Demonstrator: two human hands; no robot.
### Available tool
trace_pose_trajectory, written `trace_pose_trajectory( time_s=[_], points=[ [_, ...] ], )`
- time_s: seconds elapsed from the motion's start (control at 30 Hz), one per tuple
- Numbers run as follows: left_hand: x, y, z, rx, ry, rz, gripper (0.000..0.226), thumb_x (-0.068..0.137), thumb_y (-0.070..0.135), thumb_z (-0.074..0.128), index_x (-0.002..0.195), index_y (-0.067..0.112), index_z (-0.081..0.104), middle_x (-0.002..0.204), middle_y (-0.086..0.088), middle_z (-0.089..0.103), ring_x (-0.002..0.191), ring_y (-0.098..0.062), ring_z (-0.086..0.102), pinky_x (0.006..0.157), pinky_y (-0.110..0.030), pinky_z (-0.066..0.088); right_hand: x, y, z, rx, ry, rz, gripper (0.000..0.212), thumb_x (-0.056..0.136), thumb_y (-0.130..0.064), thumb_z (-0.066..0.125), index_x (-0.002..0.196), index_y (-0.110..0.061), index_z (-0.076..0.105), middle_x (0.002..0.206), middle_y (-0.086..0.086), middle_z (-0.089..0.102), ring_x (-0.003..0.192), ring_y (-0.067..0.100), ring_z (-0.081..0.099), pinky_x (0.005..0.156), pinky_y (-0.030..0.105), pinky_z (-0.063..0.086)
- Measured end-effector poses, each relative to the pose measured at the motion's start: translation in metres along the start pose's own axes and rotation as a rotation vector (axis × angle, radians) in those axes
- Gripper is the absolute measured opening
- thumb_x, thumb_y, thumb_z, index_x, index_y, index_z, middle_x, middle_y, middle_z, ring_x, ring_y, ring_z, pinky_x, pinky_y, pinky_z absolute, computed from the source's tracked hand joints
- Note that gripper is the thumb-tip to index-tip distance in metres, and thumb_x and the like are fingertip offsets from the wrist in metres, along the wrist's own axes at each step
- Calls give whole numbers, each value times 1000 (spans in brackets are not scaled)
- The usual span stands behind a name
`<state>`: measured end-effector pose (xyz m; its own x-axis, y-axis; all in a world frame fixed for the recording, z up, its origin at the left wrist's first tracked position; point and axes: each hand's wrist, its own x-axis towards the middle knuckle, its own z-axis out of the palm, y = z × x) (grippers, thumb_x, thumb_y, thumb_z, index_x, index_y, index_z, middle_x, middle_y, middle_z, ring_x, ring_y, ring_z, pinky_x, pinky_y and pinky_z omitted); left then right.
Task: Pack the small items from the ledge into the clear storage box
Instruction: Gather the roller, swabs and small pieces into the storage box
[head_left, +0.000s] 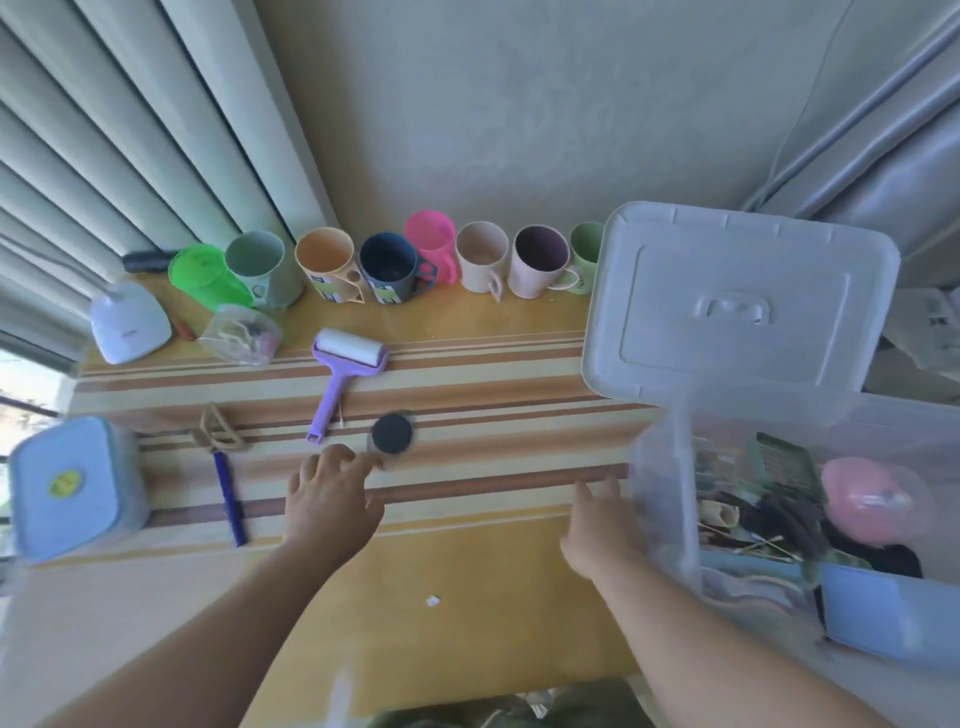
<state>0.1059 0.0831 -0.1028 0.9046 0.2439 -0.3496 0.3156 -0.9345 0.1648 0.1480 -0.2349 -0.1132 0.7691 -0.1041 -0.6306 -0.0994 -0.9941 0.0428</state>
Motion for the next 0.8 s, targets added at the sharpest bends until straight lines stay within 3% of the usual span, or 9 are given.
trace_pose_trajectory(
  time_s=[0.13, 0.23, 0.37, 0.43, 0.5, 0.63, 0.8],
  points=[
    [18, -8, 6, -36, -110, 37, 51, 84, 36, 62, 133, 43, 51, 138, 3, 44, 126, -28, 42, 105, -44, 41, 16, -5, 25, 48, 74, -6, 54, 95, -11, 63, 144, -25, 44, 147, 11, 32, 116, 34, 55, 73, 33, 49],
    [31, -6, 8, -64, -150, 46, 54, 85, 36, 64, 136, 41, 48, 143, 2, 40, 132, -29, 37, 104, -44, 43, 17, -16, 37, 128, 101, -105, 43, 93, -6, 62, 131, -23, 52, 136, 4, 38, 115, 28, 52, 74, 33, 49],
    [52, -3, 14, -66, -119, 71, 67, 84, 30, 66, 146, 36, 40, 145, -2, 38, 131, -32, 38, 101, -48, 47, 8, -31, 44, 360, 170, -223, 31, 92, -30, 77, 117, -22, 61, 122, -3, 45, 111, 19, 53, 85, 31, 53],
    [64, 1, 17, -54, -88, 81, 69, 83, 25, 66, 146, 36, 40, 141, -3, 41, 125, -34, 42, 100, -48, 46, 1, -28, 48, 403, 197, -199, 40, 88, -47, 78, 118, -27, 61, 121, -6, 48, 110, 16, 52, 85, 32, 54],
    [75, 6, 21, -7, -86, 108, 66, 85, 28, 64, 146, 36, 40, 139, -2, 42, 123, -33, 43, 97, -47, 46, -10, -18, 53, 281, 166, -166, 51, 83, -58, 77, 123, -34, 57, 122, -6, 49, 110, 17, 53, 81, 31, 55],
    [88, 14, 30, -18, -169, 138, 57, 88, 23, 63, 142, 31, 47, 133, -4, 40, 119, -34, 43, 93, -43, 47, -28, 0, 73, 238, 8, -130, 54, 91, -33, 77, 138, -35, 49, 136, -4, 45, 116, 16, 57, 85, 23, 50],
    [65, 19, 39, 17, -188, 197, 55, 82, 33, 74, 131, 30, 51, 127, -3, 43, 112, -31, 46, 89, -40, 49, -36, -9, 87, 321, 30, -240, 32, 96, -27, 72, 124, -32, 58, 125, -11, 50, 95, 8, 62, 81, 25, 59]
  ],
)
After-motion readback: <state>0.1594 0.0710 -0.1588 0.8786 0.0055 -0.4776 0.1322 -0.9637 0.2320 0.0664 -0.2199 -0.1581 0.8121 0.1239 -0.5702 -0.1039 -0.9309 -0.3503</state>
